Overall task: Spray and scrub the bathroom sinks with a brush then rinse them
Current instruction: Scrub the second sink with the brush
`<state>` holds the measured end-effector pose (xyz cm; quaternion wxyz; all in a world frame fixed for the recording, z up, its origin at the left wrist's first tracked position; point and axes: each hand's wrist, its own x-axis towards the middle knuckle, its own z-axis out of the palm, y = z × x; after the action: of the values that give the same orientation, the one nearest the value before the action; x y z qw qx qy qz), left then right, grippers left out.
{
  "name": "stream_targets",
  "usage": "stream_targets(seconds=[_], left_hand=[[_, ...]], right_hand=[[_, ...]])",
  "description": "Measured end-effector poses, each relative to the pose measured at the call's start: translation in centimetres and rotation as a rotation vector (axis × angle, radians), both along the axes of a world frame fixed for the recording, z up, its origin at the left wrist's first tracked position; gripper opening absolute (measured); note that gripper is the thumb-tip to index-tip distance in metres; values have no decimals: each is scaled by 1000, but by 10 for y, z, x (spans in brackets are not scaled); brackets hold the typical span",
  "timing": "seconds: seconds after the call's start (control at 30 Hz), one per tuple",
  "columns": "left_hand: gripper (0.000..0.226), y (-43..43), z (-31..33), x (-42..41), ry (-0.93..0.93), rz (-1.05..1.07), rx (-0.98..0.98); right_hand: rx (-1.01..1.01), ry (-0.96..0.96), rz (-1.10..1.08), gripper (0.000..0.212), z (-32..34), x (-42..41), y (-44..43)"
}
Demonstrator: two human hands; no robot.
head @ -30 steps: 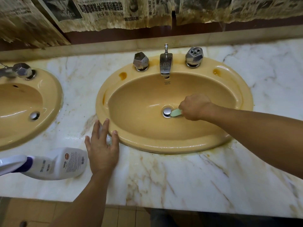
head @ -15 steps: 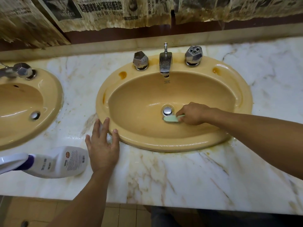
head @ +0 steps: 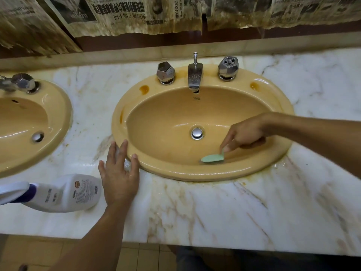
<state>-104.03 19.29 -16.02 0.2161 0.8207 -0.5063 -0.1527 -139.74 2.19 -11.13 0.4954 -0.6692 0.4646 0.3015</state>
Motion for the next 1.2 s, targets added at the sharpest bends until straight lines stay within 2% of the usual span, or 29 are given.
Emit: stream_targets(seconds=[0.13,0.3,0.43,0.6,0.67,0.73,0.8,0.87,1.0,1.07,1.13,1.2], left_hand=[[56,-1,0,2,0,-7,-7],[55,-2,-2,2,4,-1,2],[56,-2,-3,2,1,10,19],[55,-2,-3,3,14,29,37],[55,-2,-4,3,13,26,37],[55,-2,-3,2,20,32,37],[55,-2,-2,1,27,38,34],[56,-2,-2,1,27,33,29],[56,-1,-1,3,20,18,33],[56,-1,-1,3,16,10,27],[57,-1,-1,2,14,3,25],[57,-1,-1,4,20,8,30]], right_hand=[[-118,279,200,18,15,-33,-22],[102,126,-45,21,11,-27,-17],[-149,158,98,21,-17,-15,-10],[-444,48,11,29,-44,35,11],[-481,25,-24,32,-50,48,16],[-387,-29,-41,30,-53,50,18],[-172,-109,-74,26,-40,44,22],[-40,-110,-90,22,-26,27,20],[-138,141,28,20,6,-16,-3],[-117,225,13,22,20,-30,-11],[-53,268,-39,29,33,-35,-16],[-78,316,-50,43,39,-38,-20]])
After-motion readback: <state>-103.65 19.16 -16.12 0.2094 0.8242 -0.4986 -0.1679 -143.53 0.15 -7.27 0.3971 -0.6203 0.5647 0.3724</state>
